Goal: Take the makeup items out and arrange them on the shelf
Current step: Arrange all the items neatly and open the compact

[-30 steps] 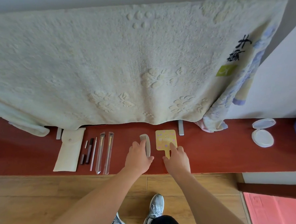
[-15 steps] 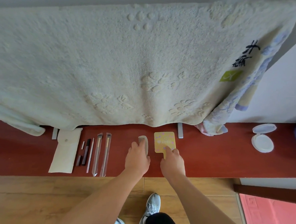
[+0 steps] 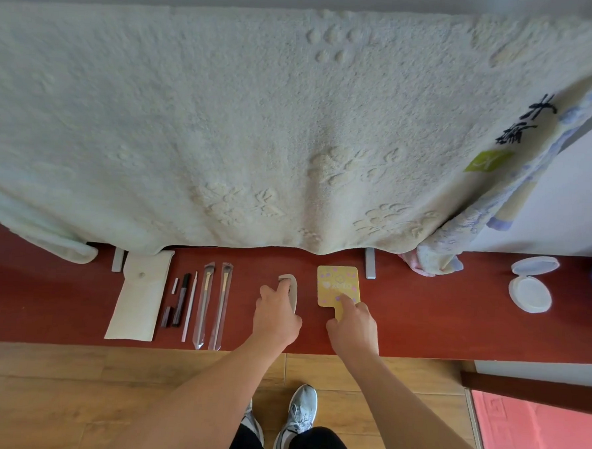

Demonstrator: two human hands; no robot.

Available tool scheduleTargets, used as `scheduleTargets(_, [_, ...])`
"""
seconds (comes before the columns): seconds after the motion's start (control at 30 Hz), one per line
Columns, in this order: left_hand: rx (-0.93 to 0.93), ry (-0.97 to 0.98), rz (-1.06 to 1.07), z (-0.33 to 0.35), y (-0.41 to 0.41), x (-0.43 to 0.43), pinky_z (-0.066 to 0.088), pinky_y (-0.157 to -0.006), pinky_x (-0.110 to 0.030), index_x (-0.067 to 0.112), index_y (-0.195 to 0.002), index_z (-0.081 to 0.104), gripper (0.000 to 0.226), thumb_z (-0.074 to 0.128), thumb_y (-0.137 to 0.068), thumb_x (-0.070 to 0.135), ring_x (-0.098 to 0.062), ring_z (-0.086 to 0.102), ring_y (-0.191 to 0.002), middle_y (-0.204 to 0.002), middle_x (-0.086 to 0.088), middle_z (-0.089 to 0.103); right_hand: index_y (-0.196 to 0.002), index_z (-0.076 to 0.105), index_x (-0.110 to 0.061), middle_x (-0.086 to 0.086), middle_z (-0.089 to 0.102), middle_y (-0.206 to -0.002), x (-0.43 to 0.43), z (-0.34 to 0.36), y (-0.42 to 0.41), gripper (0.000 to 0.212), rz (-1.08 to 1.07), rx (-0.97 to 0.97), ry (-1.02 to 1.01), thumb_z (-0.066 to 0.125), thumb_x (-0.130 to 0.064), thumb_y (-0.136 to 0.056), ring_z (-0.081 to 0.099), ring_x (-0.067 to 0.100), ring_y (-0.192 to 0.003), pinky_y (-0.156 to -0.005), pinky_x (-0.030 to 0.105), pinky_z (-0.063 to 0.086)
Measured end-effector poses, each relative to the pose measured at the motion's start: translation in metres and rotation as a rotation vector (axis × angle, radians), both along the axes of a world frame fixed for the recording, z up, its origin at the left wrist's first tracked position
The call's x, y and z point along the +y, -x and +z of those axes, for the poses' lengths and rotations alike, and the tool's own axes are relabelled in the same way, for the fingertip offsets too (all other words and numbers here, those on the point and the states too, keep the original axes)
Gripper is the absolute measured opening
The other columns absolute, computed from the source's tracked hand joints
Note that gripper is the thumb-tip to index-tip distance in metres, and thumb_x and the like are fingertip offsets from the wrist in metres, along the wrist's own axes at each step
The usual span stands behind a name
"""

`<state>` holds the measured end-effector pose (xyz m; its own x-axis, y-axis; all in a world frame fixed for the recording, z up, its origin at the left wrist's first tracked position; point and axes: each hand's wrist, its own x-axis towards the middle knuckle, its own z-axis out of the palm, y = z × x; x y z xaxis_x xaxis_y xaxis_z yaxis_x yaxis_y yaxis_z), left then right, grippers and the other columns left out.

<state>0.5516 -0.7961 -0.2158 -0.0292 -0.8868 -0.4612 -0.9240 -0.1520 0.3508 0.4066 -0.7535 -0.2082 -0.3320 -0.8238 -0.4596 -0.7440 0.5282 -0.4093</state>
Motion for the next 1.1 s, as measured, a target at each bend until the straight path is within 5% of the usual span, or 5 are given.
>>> scheduleTargets(1.1, [-0.039,0.039,0.050,0.005,-0.076,-0.005,0.047,-0.080,-0.032,0.020,-0.140,0.039,0.064,0.071,-0.084,0.018,-0.030,0.054,-0.108,-0.121,-0.012,0.047,-0.146,0.035,-0.025,0.009,0.051,-0.114,-0.015,0.000,-0.089,0.057,0.086,-0.027,-0.012,0.049,-0.019,-0.090,0.052,0.022,-0.085,-0.069,0.029,0.045])
